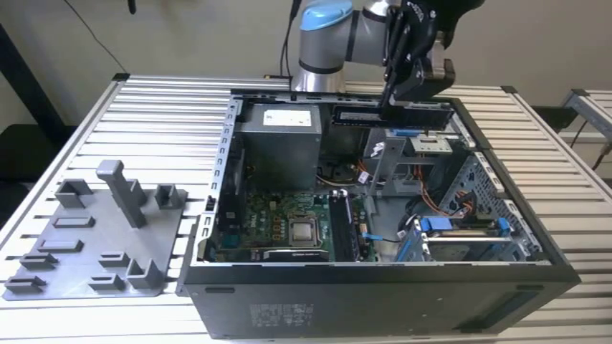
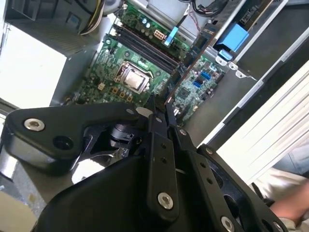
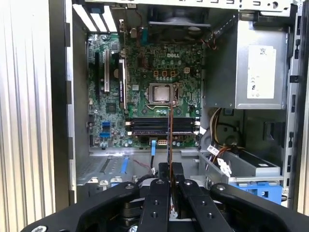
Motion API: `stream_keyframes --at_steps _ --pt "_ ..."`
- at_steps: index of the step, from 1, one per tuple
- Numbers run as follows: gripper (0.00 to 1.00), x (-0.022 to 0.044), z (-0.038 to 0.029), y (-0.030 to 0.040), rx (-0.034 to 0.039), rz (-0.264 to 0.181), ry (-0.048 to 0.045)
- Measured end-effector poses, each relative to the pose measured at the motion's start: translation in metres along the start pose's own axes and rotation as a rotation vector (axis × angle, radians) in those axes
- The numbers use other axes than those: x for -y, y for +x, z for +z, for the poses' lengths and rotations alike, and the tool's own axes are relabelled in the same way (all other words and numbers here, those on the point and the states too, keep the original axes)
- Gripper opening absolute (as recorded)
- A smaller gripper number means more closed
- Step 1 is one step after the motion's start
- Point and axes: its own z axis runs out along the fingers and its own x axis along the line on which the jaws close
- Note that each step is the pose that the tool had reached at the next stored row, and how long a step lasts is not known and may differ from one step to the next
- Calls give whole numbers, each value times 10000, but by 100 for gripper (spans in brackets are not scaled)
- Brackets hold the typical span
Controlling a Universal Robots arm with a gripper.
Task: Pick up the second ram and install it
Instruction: 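Pick up the second ram and move it above second insertion slot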
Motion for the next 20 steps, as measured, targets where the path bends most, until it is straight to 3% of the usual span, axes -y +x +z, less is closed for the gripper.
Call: stream_keyframes --at_steps 9,16,20 --pt "14 -17 16 -140 4 79 6" --pt "14 -63 39 -336 4 83 6" --pt "14 -96 60 -508 4 83 7"
